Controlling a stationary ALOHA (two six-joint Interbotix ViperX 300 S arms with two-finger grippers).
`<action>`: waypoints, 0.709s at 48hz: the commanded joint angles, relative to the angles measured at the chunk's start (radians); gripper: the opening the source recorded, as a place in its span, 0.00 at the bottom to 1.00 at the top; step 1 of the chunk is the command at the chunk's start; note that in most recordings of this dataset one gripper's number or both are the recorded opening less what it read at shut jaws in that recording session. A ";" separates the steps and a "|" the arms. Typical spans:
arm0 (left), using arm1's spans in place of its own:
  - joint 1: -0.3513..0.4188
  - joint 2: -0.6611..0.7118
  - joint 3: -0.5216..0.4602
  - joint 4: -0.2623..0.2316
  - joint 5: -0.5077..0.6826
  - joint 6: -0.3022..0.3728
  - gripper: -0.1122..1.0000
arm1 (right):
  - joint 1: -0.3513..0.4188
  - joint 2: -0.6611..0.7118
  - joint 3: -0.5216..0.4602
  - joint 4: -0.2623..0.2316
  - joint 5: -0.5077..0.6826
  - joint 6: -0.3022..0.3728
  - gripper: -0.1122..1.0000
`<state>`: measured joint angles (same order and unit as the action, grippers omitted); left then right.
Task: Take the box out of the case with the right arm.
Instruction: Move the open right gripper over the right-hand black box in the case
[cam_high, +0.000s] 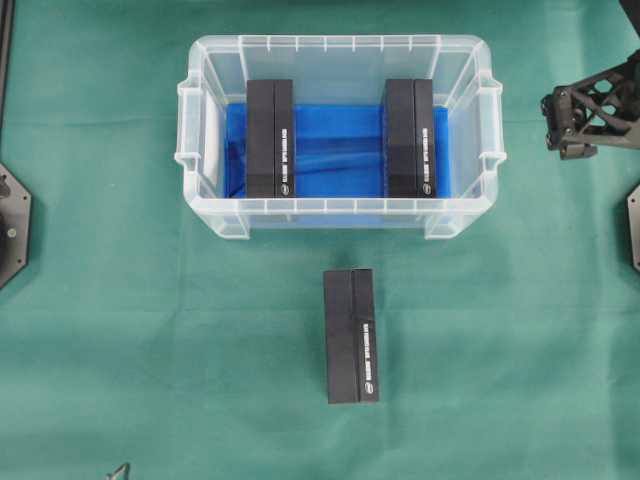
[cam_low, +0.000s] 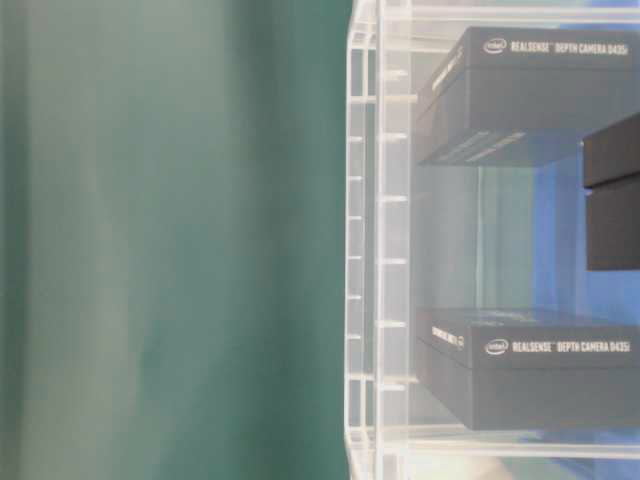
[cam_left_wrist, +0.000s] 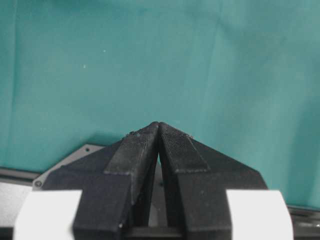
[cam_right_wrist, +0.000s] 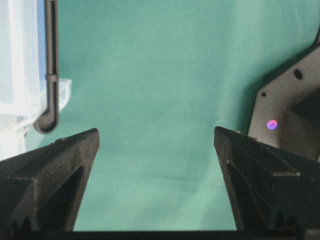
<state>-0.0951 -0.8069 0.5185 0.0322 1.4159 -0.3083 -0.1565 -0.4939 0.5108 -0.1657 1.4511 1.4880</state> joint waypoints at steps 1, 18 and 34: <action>0.003 0.006 -0.023 0.003 -0.002 0.002 0.12 | -0.014 -0.011 -0.011 -0.002 -0.009 -0.005 0.91; 0.002 0.006 -0.023 0.003 -0.003 0.002 0.12 | -0.014 -0.011 -0.002 0.003 -0.009 -0.005 0.91; 0.002 0.006 -0.023 0.002 -0.002 0.002 0.12 | -0.015 -0.011 0.000 0.003 -0.009 -0.006 0.91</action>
<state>-0.0951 -0.8053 0.5185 0.0307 1.4174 -0.3083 -0.1672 -0.4939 0.5200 -0.1626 1.4465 1.4849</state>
